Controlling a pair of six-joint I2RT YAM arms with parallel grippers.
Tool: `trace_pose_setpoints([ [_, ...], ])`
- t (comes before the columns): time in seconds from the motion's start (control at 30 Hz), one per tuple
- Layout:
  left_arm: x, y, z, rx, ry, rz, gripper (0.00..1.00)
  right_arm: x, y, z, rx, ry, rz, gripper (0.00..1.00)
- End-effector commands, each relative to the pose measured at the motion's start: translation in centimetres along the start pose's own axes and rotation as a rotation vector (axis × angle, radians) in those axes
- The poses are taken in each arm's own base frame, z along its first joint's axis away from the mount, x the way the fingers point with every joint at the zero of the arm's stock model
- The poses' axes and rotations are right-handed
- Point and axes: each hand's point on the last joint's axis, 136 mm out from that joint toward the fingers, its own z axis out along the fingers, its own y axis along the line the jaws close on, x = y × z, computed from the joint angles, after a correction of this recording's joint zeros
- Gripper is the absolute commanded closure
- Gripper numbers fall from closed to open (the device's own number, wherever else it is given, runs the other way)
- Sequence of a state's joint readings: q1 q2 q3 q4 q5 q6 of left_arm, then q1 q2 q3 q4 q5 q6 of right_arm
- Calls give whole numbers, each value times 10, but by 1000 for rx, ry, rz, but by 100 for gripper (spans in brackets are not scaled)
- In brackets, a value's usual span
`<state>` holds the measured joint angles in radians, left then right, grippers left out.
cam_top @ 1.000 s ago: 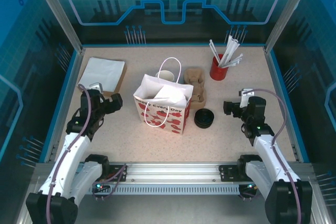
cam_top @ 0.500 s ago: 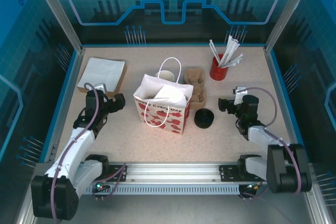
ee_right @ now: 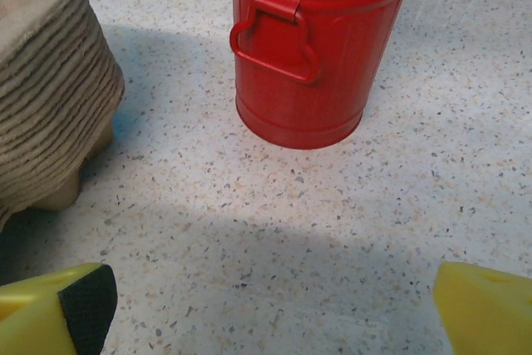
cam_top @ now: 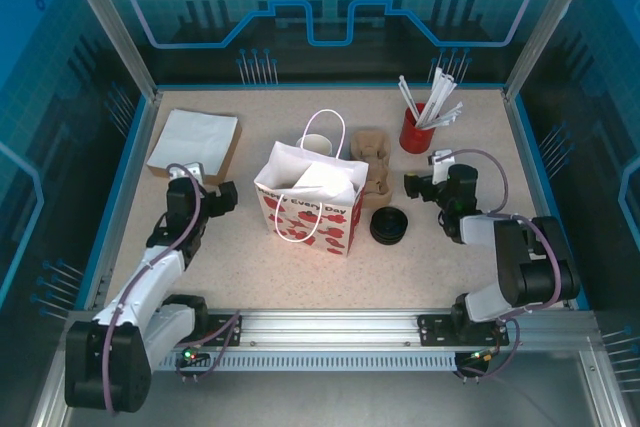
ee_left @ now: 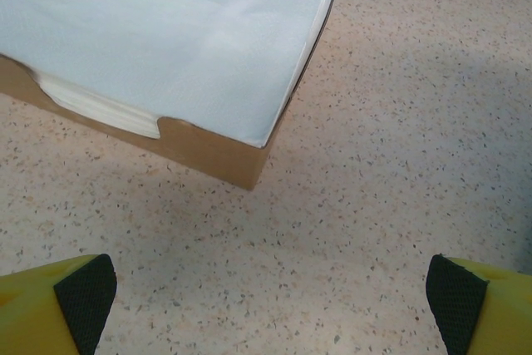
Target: Pack the takeout coffee
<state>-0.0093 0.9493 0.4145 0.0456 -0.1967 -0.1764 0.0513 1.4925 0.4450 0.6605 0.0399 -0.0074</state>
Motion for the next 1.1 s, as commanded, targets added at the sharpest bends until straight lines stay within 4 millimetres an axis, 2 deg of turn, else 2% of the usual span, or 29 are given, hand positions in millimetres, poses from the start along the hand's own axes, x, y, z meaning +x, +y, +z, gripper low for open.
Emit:
trace_pose_setpoints([
  [0.0, -10, 4, 6, -16, -63, 24, 1, -14, -2, 1, -7, -55, 9, 0],
  [0.53, -21, -13, 30, 68, -168, 103, 1, -14, -2, 1, -2, -56, 3, 0],
  [0.83, -27, -27, 50, 135, -231, 136, 1, -14, -2, 1, -2, -56, 3, 0],
  [1.07, -8, -36, 68, 206, -251, 162, 1, -14, -2, 1, -3, -56, 3, 0],
])
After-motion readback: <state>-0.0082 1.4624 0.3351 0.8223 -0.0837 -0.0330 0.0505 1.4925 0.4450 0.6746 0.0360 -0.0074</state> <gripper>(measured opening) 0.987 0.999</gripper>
